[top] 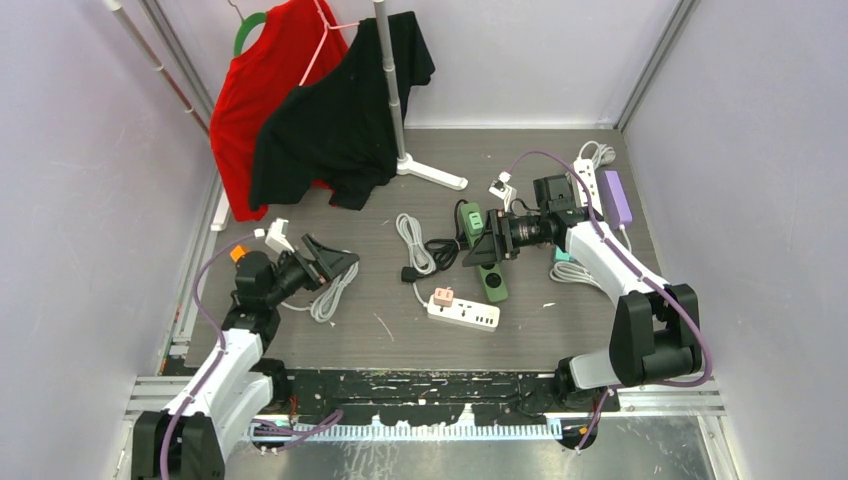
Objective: Pull the plug off the socket
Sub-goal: Place the plug at the center of the board, then remove the plug from the socket.
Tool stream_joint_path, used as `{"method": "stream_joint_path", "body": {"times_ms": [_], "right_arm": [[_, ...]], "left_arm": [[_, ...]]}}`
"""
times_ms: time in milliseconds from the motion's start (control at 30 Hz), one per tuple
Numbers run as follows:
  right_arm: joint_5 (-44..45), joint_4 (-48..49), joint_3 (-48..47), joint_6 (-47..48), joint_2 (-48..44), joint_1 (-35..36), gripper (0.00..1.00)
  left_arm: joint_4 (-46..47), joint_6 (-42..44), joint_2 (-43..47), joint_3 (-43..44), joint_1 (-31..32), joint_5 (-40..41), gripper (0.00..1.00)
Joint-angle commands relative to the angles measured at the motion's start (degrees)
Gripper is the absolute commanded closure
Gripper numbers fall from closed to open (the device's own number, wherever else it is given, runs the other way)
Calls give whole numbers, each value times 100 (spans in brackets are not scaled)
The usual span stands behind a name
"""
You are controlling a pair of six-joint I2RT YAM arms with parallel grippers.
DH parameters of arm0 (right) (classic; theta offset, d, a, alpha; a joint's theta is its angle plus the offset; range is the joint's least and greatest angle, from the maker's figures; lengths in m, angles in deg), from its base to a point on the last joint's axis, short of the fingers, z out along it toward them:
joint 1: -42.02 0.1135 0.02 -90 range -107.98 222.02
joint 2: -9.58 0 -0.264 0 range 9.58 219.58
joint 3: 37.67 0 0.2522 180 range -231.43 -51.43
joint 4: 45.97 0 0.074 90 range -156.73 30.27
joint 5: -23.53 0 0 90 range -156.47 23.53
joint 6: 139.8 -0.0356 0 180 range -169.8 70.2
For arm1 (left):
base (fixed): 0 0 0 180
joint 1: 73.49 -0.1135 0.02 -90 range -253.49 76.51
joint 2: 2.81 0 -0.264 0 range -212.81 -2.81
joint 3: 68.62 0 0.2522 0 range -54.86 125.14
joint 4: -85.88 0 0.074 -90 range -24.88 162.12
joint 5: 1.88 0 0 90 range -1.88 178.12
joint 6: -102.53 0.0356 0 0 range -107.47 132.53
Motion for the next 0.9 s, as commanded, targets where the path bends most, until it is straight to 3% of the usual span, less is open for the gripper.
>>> {"method": "stream_joint_path", "body": {"times_ms": [0, 867], "right_arm": [[-185, 112, -132, 95, -240, -37, 28], [-290, 181, -50, 217, -364, -34, 28]], "left_arm": [[730, -28, -104, 9, 311, -141, 3], [1980, 203, -1104, -59, 1965, 264, 4]]}}
